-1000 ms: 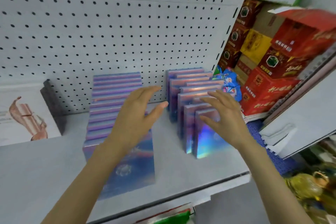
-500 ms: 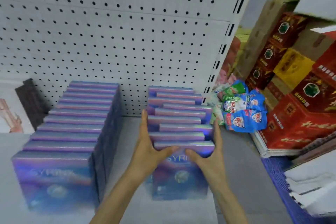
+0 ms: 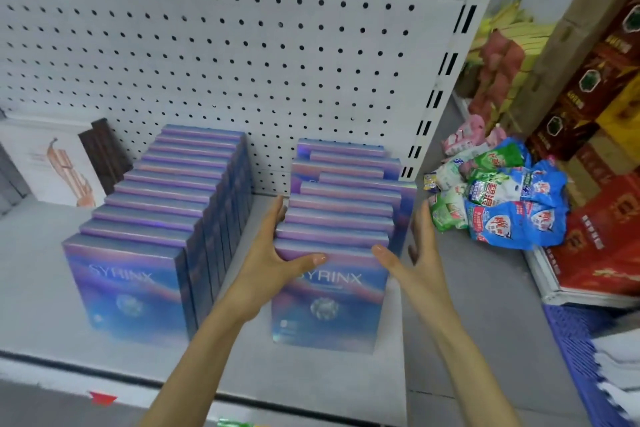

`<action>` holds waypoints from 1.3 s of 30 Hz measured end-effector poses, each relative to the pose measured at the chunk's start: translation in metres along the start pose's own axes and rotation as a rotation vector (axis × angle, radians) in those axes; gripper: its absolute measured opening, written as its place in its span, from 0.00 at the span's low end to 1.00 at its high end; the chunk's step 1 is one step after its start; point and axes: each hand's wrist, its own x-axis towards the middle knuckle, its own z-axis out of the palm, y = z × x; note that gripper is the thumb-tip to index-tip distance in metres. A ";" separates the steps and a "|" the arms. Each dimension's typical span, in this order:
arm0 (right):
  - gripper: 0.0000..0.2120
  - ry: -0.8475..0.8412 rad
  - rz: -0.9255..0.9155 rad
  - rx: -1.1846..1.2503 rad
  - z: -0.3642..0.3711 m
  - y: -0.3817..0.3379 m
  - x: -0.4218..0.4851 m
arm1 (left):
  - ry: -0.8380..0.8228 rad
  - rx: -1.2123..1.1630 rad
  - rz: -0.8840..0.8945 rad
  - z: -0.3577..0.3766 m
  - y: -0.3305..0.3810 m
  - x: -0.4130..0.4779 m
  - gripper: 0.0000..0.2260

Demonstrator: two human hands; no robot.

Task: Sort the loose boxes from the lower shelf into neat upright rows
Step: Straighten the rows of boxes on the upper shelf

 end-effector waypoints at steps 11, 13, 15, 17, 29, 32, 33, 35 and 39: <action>0.40 -0.001 0.116 0.208 0.028 0.002 -0.006 | -0.092 -0.037 0.014 0.008 0.001 0.003 0.36; 0.35 -0.018 0.133 0.205 0.024 0.000 -0.005 | -0.087 -0.062 -0.012 0.004 0.006 0.004 0.35; 0.34 -0.045 0.173 0.207 0.016 -0.003 0.001 | -0.042 -0.027 -0.022 -0.004 0.011 0.011 0.38; 0.41 -0.073 0.200 0.195 0.010 -0.012 0.013 | -0.005 0.027 -0.033 -0.013 0.015 0.025 0.40; 0.46 -0.097 0.365 0.110 0.022 -0.029 0.090 | -0.162 -0.151 -0.246 -0.012 0.018 0.105 0.46; 0.39 -0.116 0.390 0.163 0.027 -0.033 0.091 | -0.166 -0.200 -0.222 -0.007 0.020 0.107 0.47; 0.36 -0.124 0.395 0.171 0.027 -0.033 0.090 | -0.188 -0.215 -0.225 -0.008 0.018 0.109 0.49; 0.31 -0.114 0.394 0.171 0.026 -0.033 0.090 | -0.215 -0.232 -0.223 -0.010 0.015 0.112 0.53; 0.28 -0.059 0.330 0.081 0.032 -0.036 0.098 | -0.156 -0.230 -0.204 -0.008 0.012 0.116 0.48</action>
